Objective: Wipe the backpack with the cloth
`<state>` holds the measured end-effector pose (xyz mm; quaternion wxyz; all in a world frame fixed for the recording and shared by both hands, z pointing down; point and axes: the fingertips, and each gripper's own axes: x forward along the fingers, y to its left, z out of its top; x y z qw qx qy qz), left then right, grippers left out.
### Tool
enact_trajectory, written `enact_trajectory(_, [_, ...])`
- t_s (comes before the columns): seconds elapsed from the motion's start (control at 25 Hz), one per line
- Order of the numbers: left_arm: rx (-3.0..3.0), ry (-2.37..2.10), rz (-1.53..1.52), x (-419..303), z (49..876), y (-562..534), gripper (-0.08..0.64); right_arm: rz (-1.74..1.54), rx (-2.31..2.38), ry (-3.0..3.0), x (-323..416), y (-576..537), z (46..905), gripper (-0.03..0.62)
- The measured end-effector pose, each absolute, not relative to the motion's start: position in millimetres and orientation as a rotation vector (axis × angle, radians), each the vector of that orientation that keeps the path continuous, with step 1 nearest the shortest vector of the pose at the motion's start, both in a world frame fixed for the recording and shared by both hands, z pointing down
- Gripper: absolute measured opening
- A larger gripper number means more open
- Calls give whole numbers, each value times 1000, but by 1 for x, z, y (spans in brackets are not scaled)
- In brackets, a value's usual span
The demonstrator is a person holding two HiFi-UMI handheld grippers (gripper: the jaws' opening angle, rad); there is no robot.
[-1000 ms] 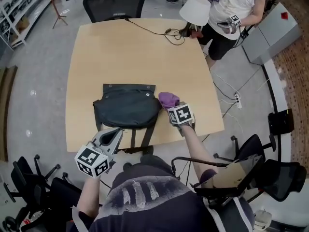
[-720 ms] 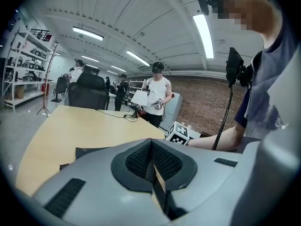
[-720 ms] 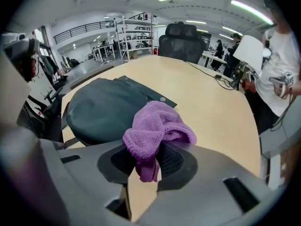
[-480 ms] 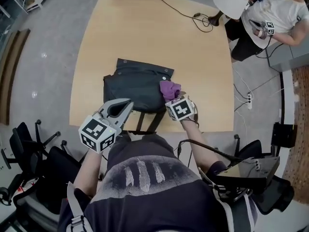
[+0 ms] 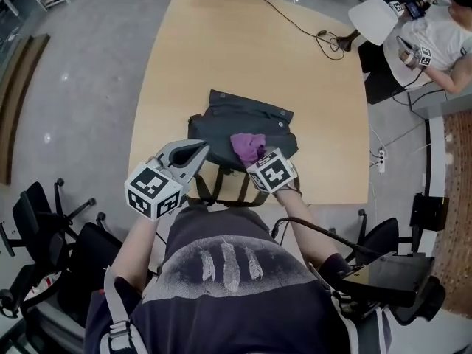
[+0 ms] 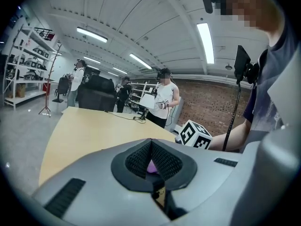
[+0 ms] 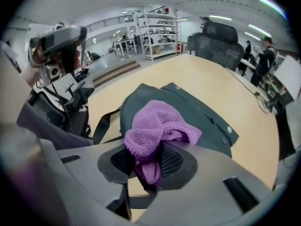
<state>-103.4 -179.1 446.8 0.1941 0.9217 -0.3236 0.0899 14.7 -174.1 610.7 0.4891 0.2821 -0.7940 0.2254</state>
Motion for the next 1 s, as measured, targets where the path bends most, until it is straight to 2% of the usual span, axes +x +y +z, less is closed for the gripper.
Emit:
enact_trajectory(0.12, [2560,-940,238,-130,451,-179,6,402,547,-1909,-31,-166,611,100])
enact_trajectory(0.28, [2526,-992,215,-151,456,-180,6,438,389,-1995,-84,-151,607,98])
enact_trajectory(0.48, [2463,-1142,219,-181,463,-187,6,985,238,-2233,-135,-147,582,100])
enact_trajectory(0.68, [2407,-1195,259,-192,473,-184,6,1402,372,-2404,-150,-219,547,100])
enact_trajectory(0.76, [2393,-1192,277,-189,477,-182,6,1354,479,-2342,-145,-242,565,100])
enact_trajectory(1.0, [2402,-1149,327,-165,481,-184,6,896,612,-2124,-124,-266,629,98])
